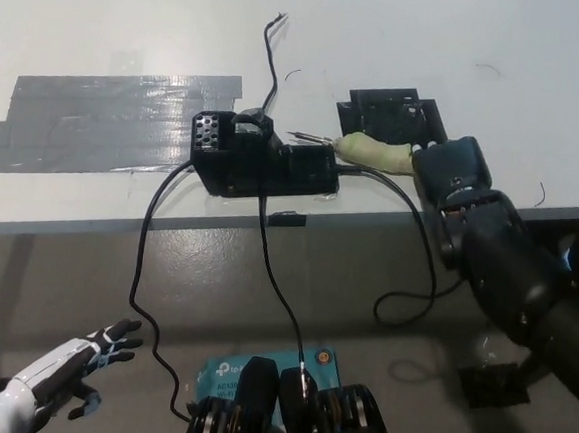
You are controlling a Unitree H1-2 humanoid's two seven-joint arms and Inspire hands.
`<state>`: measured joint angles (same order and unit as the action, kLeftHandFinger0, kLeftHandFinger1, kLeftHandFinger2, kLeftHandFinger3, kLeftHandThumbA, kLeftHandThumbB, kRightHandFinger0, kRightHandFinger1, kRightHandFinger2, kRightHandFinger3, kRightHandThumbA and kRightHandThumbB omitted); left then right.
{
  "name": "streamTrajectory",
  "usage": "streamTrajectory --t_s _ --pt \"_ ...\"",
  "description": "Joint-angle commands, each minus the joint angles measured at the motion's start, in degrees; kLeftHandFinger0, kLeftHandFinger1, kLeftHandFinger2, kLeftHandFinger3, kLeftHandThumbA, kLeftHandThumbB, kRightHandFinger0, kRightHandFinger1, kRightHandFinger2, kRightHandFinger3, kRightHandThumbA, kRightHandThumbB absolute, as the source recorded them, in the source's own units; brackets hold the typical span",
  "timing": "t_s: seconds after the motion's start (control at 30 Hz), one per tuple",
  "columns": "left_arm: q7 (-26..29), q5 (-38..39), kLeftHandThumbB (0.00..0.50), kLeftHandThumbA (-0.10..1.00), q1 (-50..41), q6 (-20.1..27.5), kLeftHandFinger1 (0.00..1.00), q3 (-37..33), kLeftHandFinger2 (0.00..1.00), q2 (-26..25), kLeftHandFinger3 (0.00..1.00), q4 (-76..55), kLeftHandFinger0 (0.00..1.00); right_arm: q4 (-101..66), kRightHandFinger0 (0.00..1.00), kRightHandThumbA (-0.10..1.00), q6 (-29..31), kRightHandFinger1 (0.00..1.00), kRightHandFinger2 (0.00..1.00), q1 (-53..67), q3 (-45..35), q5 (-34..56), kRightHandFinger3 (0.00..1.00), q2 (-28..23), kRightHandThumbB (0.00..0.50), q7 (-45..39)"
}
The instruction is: The robot uses its right hand to grab and lift the soldering gun kept on the middle of the table and puts it in its base
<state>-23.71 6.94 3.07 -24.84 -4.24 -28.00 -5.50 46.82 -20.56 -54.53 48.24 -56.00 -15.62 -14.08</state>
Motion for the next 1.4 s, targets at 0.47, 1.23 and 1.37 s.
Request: streamTrajectory --t_s 0.47,1.23,1.37 --pt "-0.39 -0.87 0.079 0.94 0.11 2.52 1.00 0.95 1.00 -1.76 1.00 0.03 0.91 -4.06 0.00 -0.10 6.31 0.32 0.71 9.30 -32.67 16.42 0.30 4.21 0.000 17.74" --pt "-0.62 -2.43 0.116 1.00 -1.36 1.93 0.98 0.87 0.98 -2.34 1.00 -0.68 0.93 -12.76 0.00 -0.10 22.01 0.25 0.60 5.71 -24.46 12.10 0.45 -6.83 0.001 19.79" --pt "-0.57 -2.27 0.138 1.00 -1.65 1.81 0.98 1.07 0.98 -2.29 1.00 -0.68 0.92 -12.63 0.00 -0.10 22.44 0.20 0.58 4.72 -23.28 10.36 0.48 -7.95 0.006 21.61"
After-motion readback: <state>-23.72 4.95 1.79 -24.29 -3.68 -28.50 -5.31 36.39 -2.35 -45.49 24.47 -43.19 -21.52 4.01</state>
